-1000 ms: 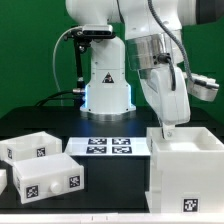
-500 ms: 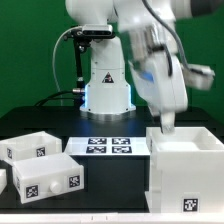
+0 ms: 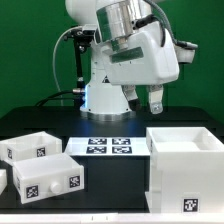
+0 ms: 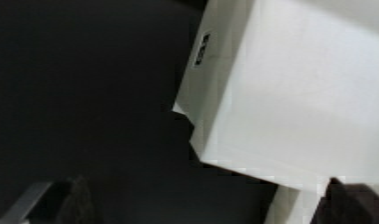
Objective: Assemble drawer
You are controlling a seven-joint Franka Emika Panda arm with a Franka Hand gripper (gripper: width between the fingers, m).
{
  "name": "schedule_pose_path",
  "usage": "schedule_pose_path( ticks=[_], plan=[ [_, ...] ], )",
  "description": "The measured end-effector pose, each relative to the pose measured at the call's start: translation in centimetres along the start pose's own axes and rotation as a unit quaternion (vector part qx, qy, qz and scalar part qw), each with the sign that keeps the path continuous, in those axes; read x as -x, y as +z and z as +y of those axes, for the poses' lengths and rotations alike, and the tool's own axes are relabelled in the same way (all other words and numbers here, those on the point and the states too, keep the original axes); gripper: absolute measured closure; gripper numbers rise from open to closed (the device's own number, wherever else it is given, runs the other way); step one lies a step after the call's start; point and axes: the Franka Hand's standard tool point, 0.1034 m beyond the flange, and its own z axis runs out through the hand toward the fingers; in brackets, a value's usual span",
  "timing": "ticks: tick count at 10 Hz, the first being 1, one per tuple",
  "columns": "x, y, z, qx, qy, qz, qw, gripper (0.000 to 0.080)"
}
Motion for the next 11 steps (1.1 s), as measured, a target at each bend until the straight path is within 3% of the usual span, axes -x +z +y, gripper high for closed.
schedule_pose_path(
  ticks=[1,3,4,5,6,8,9,11],
  plan=[
    [-2.1,0.8,2.0,0.006,-0.079,0.008,0.997,0.0151],
    [-6.5,0.5,2.6,0.008,-0.21,0.017,0.978,0.0151],
    [-7.8,0.8,3.0,0.012,-0.292,0.019,0.956,0.0151],
    [-8.6,1.1,3.4,0.016,-0.354,0.018,0.935,0.0151],
    [-8.5,1.1,3.4,0.017,-0.359,0.018,0.933,0.0151],
    [-8.9,1.3,3.8,0.022,-0.432,0.015,0.901,0.0151],
    [-10.2,1.9,4.5,0.031,-0.45,0.008,0.892,0.0151],
    [-12.9,1.9,3.1,0.049,-0.508,0.011,0.86,0.0151]
  ],
)
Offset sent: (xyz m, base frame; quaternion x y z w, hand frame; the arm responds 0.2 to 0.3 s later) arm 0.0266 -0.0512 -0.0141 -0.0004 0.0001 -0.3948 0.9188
